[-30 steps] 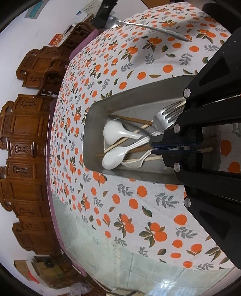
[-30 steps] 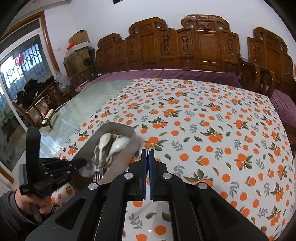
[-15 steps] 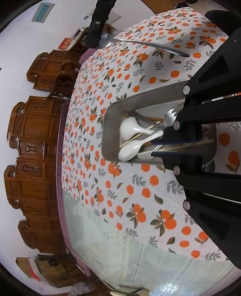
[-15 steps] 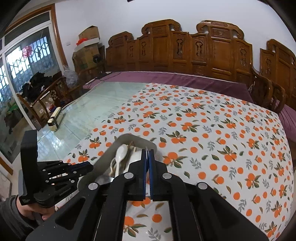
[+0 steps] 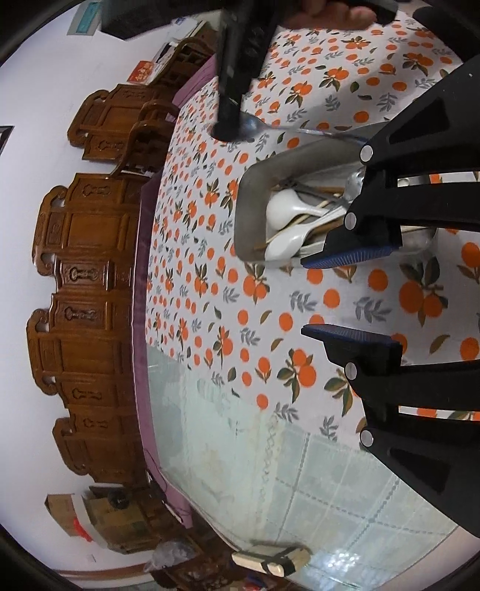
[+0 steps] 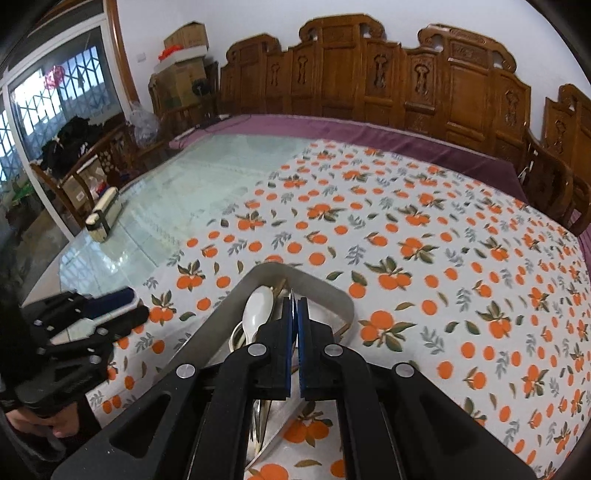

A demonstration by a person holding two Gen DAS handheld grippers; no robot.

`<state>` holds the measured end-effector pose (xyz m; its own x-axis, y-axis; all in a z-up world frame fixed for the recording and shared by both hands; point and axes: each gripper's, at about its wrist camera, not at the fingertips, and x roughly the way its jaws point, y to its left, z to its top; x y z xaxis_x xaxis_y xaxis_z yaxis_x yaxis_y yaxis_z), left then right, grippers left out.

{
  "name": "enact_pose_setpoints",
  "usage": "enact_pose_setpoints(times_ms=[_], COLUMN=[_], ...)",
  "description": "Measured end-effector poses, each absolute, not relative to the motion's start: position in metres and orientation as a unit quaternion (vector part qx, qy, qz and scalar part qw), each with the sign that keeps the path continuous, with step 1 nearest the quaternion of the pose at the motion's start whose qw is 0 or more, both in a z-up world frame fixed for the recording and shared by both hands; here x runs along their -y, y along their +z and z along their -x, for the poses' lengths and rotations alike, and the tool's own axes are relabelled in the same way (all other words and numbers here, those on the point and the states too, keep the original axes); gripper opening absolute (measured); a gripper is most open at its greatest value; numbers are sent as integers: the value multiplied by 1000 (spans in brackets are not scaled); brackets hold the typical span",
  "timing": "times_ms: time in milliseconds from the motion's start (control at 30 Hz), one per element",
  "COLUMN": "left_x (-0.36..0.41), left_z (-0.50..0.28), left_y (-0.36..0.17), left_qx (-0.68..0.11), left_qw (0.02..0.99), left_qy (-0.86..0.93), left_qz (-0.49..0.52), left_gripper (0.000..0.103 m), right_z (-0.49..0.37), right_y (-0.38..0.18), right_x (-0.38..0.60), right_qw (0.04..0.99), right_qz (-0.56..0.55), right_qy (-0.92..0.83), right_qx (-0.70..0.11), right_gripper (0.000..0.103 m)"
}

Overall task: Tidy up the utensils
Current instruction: 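Lower the metal spoon into the grey tray and open the right gripper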

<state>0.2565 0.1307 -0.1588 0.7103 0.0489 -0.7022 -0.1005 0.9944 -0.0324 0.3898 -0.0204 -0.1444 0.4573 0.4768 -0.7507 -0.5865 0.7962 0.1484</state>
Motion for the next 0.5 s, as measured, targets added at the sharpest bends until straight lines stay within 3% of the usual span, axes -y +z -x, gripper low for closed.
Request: enact_pose_setpoints(times_ms=[267, 500], left_x=[-137, -142], left_z=[-255, -254], left_y=[-155, -153], left_qx=[-371, -366], left_qw=[927, 928], left_qy=[46, 49], left_qz=[33, 37], left_gripper=[51, 57], right_z=[-402, -410], right_y=[-174, -189], right_x=[-6, -22], right_qw=[834, 830], right_qz=[65, 66], right_qy=[317, 313], right_qx=[-447, -458], right_gripper=[4, 4])
